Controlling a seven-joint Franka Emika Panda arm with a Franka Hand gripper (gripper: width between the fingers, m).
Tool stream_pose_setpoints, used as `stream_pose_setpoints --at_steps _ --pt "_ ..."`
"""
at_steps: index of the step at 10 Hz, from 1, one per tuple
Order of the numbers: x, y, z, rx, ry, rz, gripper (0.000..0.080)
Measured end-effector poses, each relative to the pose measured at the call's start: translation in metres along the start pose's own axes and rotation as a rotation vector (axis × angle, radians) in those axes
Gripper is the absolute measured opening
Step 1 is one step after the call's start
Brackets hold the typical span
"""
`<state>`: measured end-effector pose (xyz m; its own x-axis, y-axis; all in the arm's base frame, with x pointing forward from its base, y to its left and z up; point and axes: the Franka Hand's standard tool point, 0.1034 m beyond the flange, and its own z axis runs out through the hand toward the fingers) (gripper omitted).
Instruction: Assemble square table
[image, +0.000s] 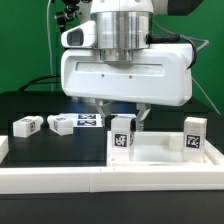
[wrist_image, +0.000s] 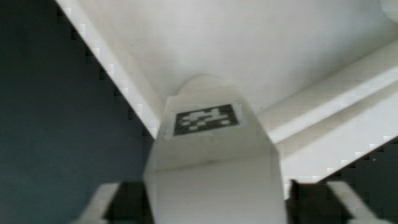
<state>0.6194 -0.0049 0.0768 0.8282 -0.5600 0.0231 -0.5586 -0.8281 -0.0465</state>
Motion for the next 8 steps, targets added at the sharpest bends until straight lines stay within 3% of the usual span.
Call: stream_pose_setpoints --at_steps 1,2,4,5,6,8 --pt "0.0 0.0 0.0 0.0 0.0 0.0 0.0567" --pt "0.0 0.0 0.0 0.0 0.0 0.0 0.0633" --pt "-0.009 0.0 -0.007 0.015 0.023 0.076 0.0644" --pt "-0.024 -0.001 -0.011 0.025 0.028 0.175 0.0649" --pt "-0.04 0.002 -0.008 0.026 0.013 0.279 0.0649" --pt "-0.047 -0.003 -0.004 0.042 0.027 0.34 0.0649"
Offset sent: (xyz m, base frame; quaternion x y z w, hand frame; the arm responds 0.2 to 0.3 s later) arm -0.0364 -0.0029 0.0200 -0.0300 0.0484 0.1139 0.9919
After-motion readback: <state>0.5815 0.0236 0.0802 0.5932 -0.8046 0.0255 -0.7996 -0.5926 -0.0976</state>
